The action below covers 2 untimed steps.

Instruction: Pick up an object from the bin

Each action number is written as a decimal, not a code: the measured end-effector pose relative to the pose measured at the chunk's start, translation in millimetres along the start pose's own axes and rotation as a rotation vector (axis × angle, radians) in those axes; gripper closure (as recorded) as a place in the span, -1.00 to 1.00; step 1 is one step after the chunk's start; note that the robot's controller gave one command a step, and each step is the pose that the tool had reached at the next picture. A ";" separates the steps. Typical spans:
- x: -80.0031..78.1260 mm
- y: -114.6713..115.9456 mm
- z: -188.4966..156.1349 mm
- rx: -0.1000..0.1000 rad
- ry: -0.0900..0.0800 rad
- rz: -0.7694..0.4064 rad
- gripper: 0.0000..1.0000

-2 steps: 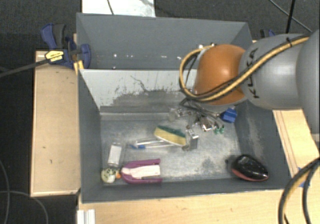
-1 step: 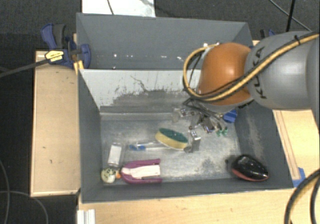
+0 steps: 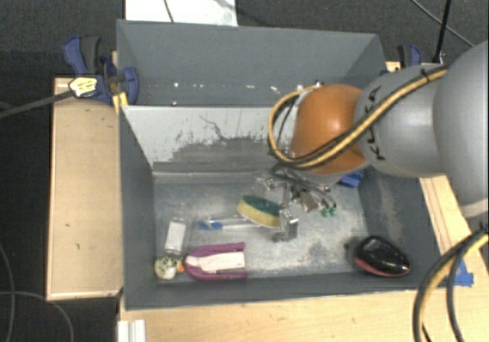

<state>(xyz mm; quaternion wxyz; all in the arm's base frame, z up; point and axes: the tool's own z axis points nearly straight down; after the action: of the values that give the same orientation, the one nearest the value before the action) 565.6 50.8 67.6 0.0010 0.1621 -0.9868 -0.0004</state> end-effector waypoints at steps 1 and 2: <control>-0.6 0.0 -0.5 0.000 -0.002 0.002 -1.00; -1.2 -0.1 -1.0 -0.001 -0.003 0.003 1.00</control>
Offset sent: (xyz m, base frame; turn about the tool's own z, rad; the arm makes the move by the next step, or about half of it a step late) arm 0.0000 0.0000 0.0000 0.0000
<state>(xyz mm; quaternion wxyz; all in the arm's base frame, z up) 566.7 51.1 68.6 -0.0005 0.1604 -0.9871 -0.0009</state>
